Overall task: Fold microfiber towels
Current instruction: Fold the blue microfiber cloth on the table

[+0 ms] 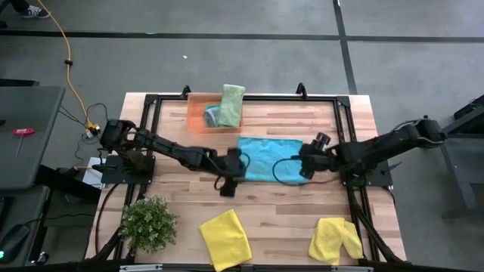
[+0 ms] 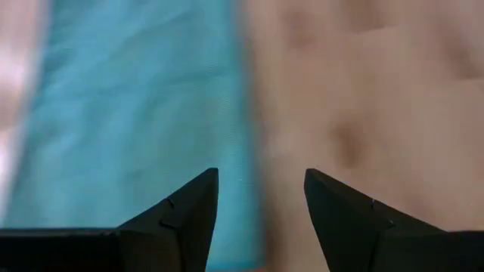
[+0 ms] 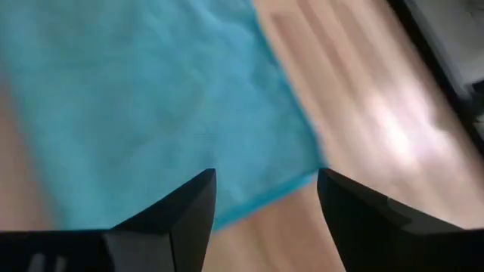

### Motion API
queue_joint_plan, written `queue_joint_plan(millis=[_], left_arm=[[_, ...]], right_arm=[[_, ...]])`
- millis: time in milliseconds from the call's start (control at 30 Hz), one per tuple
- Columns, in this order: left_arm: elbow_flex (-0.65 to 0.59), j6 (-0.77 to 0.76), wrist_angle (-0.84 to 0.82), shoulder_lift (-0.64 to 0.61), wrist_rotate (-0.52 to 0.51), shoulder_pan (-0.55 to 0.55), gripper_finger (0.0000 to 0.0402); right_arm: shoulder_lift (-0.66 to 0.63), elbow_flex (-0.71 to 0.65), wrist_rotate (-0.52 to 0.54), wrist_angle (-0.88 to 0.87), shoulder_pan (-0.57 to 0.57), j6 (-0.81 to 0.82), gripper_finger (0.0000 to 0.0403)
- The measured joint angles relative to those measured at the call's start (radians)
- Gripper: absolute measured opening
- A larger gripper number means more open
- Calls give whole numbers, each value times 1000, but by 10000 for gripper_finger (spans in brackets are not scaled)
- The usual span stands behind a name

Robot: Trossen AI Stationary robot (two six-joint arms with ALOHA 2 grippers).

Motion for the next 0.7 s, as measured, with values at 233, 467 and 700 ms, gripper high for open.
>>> queue_joint_plan(millis=[233,467,700], left_arm=[[-1,22,-17,57,-117,-129,186],[-1,27,-29,118,-234,-103,186],[1,27,-43,158,-184,-61,186]], right_arm=[[-140,-119,-2,175,143,102,225],[-147,-140,-3,271,161,82,225],[-139,-140,-23,282,161,56,225]])
